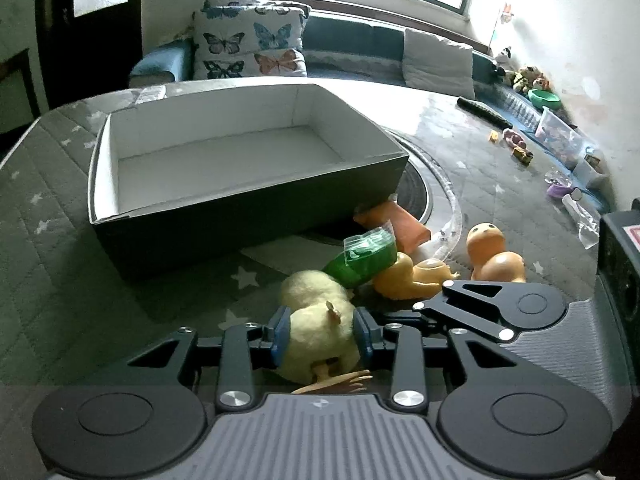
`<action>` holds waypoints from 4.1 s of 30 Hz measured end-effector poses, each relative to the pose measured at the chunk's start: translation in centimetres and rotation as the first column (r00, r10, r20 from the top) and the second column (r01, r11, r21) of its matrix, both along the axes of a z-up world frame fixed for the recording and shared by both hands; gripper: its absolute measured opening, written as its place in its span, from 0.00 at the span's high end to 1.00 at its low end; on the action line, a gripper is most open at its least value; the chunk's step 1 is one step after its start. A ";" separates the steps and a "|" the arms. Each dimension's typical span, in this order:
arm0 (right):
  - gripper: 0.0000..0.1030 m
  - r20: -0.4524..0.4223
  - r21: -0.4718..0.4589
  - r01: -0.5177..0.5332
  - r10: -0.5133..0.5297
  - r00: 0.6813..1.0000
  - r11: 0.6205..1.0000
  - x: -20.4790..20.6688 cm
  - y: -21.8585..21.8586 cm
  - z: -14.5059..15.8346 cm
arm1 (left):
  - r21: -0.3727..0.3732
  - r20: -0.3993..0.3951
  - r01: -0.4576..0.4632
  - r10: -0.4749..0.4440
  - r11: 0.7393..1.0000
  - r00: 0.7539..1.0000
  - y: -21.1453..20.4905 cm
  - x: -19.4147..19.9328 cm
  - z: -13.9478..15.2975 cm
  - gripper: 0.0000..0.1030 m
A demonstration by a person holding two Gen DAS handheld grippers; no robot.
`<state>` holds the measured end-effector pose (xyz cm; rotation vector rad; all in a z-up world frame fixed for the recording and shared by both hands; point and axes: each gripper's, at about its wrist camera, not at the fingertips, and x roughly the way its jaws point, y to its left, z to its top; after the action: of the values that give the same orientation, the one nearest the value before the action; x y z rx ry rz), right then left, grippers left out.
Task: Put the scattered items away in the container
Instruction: 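Lower the left gripper around the yellow chick plush and close it, then lift the chick plush with the left gripper toward the white box, then carry the chick plush over the box interior with the left gripper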
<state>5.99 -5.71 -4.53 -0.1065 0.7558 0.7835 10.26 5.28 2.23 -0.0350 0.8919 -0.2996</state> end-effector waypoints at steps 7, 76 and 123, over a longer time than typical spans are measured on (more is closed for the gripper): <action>0.39 0.014 0.000 -0.011 0.011 1.000 1.000 0.2 0.1 0.2 | -0.082 -0.052 0.004 -0.008 0.997 0.999 1.9 1.2 -0.5 0.57; 0.65 0.212 0.056 0.088 -0.098 0.972 0.995 8.7 -2.3 6.4 | -0.370 -0.040 -0.036 0.023 0.928 0.999 2.6 12.1 3.3 0.81; 0.52 0.117 0.015 0.164 -0.164 0.979 0.986 4.5 -3.7 1.7 | -0.325 -0.038 -0.140 0.135 0.935 0.990 1.3 6.0 1.0 0.70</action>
<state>10.45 -9.45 -2.82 -0.0838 0.6416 0.6167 16.24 6.59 3.26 -0.4076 0.8426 -0.3140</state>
